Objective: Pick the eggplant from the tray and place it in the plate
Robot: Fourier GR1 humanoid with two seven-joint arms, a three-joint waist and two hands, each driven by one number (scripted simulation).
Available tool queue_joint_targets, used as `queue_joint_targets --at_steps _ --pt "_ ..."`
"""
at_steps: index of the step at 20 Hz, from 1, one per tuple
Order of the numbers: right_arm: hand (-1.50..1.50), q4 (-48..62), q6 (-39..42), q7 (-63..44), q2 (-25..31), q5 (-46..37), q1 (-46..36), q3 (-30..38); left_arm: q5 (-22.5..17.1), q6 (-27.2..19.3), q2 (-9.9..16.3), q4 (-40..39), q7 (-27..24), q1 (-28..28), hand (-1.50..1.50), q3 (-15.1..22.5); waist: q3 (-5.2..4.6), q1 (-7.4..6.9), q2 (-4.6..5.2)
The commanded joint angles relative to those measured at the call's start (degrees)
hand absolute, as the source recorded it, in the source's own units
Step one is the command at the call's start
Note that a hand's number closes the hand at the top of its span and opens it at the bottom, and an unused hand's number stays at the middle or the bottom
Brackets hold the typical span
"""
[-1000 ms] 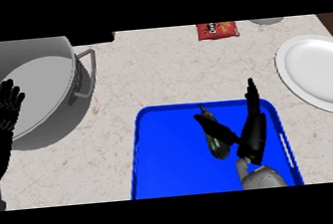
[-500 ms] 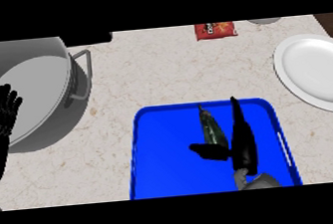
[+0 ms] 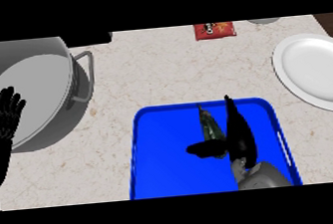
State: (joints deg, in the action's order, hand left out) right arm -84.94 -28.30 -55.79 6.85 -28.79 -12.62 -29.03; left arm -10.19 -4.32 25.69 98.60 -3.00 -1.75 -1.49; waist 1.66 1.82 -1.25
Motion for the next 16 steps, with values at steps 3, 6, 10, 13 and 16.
queue_joint_targets --at_steps 3,6,10,13,16 --pt "-1.5 -0.03 7.72 -10.97 0.69 -0.43 -2.36 -0.57 -0.98 1.79 -3.79 -7.83 1.55 -2.65 0.0 3.53 -1.95 -0.39 1.66" --pt "-1.5 -2.83 9.12 -12.95 -0.15 -0.35 -3.06 -0.8 0.79 0.96 -4.98 -9.01 0.28 -3.15 0.0 4.17 -1.96 0.2 1.56" --pt "-1.5 -0.75 9.34 -11.54 -0.42 0.38 -1.64 -0.49 1.47 0.59 -5.36 -9.31 1.2 -1.56 0.0 4.05 -1.85 0.19 1.79" --pt "-1.5 0.06 10.82 -11.63 -0.18 0.71 -1.94 0.0 0.23 2.54 -4.39 -9.05 0.18 -2.82 0.0 2.54 -1.86 -0.49 1.72" --pt "-1.5 3.53 11.19 -10.78 0.12 0.3 -2.66 1.45 0.07 2.83 -4.64 -8.85 0.38 -2.09 0.0 2.29 -1.82 -0.77 1.97"
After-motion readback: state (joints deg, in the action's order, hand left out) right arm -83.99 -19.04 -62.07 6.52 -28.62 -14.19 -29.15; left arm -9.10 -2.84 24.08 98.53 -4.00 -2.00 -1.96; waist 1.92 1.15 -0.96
